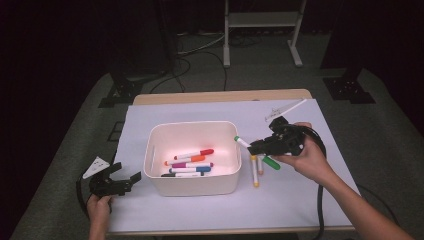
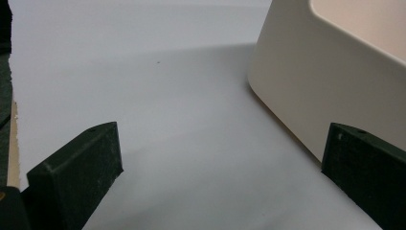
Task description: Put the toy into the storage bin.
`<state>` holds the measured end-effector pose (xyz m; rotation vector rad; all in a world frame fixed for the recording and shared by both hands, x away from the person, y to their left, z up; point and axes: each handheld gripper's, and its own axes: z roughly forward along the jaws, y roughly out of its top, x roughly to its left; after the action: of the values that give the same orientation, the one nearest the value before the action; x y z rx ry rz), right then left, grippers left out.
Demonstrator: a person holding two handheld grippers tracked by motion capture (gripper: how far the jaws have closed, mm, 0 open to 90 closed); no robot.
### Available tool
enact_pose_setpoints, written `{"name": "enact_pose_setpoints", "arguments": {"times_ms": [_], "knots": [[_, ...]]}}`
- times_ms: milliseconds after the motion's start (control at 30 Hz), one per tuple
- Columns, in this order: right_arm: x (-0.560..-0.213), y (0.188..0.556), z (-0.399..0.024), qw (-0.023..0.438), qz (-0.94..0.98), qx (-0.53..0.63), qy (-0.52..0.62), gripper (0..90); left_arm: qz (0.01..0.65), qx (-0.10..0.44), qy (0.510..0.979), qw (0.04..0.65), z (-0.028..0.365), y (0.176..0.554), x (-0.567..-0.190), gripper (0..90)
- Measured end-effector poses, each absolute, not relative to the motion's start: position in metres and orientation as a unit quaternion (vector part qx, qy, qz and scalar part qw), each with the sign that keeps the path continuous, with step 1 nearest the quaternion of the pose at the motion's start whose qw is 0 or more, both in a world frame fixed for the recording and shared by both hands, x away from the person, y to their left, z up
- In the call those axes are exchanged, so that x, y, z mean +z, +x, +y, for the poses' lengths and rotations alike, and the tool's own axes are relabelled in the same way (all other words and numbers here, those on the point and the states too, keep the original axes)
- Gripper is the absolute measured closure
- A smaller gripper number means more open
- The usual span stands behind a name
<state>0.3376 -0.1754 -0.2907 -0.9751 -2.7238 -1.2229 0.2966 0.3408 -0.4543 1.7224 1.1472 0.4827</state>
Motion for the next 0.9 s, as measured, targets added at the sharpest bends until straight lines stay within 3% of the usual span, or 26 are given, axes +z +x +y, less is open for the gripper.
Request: {"name": "enact_pose_setpoints", "arguments": {"times_ms": [900], "knots": [[-0.276,0.343,-0.079,0.059,-0.902,-0.374,-0.21,75.8,0.47,0.197,0.709,0.488,0.341,0.297,-0.454,0.0]]}}
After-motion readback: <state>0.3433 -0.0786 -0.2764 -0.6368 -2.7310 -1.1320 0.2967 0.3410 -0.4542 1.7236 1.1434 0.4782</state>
